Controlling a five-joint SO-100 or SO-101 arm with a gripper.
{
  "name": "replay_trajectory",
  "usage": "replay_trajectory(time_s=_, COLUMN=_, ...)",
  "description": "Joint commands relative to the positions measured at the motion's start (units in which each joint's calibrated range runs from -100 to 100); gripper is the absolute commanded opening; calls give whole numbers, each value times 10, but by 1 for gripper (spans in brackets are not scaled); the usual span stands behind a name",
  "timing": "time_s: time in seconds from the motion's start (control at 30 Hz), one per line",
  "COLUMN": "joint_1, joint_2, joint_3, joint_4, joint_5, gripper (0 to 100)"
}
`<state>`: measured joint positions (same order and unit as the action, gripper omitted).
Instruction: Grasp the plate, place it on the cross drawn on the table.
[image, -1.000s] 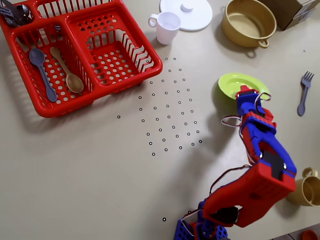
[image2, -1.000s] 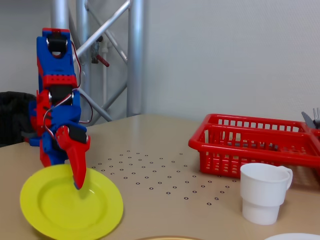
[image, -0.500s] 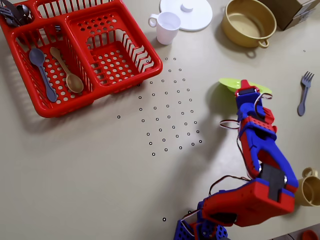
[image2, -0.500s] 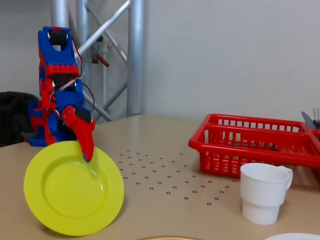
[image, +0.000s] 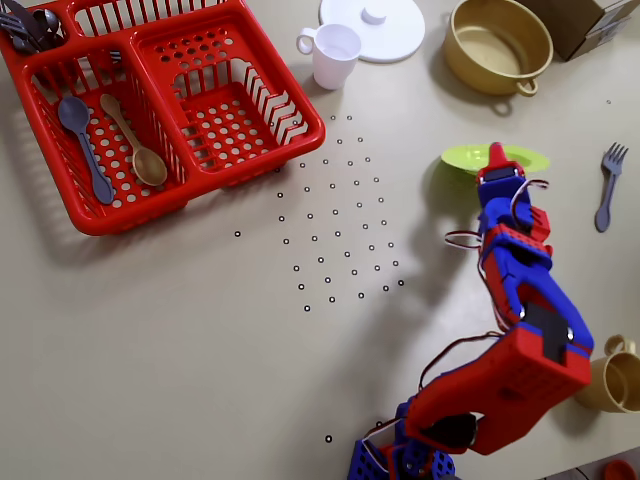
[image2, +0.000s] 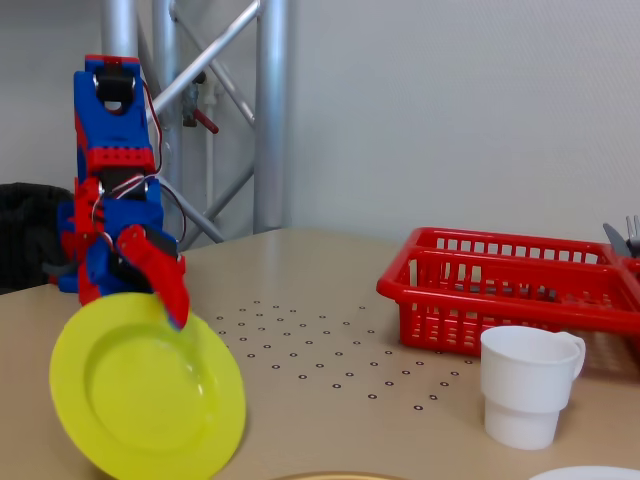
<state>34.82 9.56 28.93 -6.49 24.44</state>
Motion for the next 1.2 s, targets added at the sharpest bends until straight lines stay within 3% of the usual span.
replay_trajectory(time_s=0.0, joint_1=24, joint_2=-25, joint_3=12, joint_4=-47, joint_5=35, gripper=34)
replay_trajectory(time_s=0.2, joint_1=23, joint_2=8, joint_3=-2, joint_4=-62, joint_5=35, gripper=44)
replay_trajectory(time_s=0.67, joint_1=11, joint_2=105, joint_3=-20, joint_4=-63, joint_5=-10, gripper=48)
replay_trajectory(time_s=1.03, joint_1=6, joint_2=-54, joint_3=134, joint_4=-2, joint_5=-28, gripper=48)
replay_trajectory(time_s=1.17, joint_1=-6, joint_2=-108, joint_3=151, joint_4=43, joint_5=-42, gripper=44)
